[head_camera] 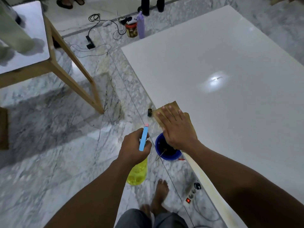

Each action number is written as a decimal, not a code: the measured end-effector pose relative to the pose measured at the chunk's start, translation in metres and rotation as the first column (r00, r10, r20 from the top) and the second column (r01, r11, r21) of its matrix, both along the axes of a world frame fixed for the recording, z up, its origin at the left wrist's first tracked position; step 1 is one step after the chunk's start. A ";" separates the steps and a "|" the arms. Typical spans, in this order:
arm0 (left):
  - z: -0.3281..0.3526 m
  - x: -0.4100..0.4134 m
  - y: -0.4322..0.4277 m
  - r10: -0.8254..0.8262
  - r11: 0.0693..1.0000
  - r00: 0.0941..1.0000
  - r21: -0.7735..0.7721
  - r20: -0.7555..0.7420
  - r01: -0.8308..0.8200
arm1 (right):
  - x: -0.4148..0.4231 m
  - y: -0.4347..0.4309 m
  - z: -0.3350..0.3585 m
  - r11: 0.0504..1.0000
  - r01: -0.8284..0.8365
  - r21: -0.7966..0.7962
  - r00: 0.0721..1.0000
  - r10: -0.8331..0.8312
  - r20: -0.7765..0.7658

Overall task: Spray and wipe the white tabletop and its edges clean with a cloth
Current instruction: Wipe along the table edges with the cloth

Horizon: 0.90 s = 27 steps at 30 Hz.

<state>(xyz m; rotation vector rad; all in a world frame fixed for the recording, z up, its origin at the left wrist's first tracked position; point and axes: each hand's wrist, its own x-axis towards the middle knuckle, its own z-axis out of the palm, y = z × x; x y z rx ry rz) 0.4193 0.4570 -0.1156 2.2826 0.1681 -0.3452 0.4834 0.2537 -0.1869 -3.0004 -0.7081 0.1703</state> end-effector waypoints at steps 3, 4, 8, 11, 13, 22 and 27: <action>0.003 -0.024 -0.012 -0.037 0.999 0.999 0.004 0.005 0.037 | -0.035 -0.016 0.001 1.000 0.019 0.007 1.000 -0.019 0.011; 0.003 -0.033 -0.016 -0.050 0.999 0.999 -0.001 0.005 0.050 | -0.048 -0.021 0.001 1.000 0.021 0.012 1.000 -0.021 0.018; 0.001 -0.069 -0.027 -0.096 0.995 0.995 -0.008 0.009 0.096 | -0.091 -0.044 0.001 1.000 0.014 -0.012 0.999 -0.013 0.051; -0.002 -0.109 -0.036 -0.122 0.992 0.993 -0.012 0.011 0.122 | -0.127 -0.059 0.000 0.999 0.020 -0.037 0.998 -0.018 0.061; -0.006 -0.131 -0.040 -0.132 0.991 0.991 -0.019 -0.005 0.132 | -0.147 -0.068 -0.001 0.998 0.029 -0.054 0.998 -0.026 0.051; -0.005 -0.205 -0.075 -0.182 0.983 0.982 -0.045 -0.043 0.180 | -0.244 -0.112 0.001 0.996 0.037 -0.078 0.998 -0.033 0.055; 0.003 -0.241 -0.101 -0.183 0.983 0.983 -0.030 -0.033 0.182 | -0.294 -0.136 0.003 0.997 0.036 -0.064 0.998 -0.032 0.058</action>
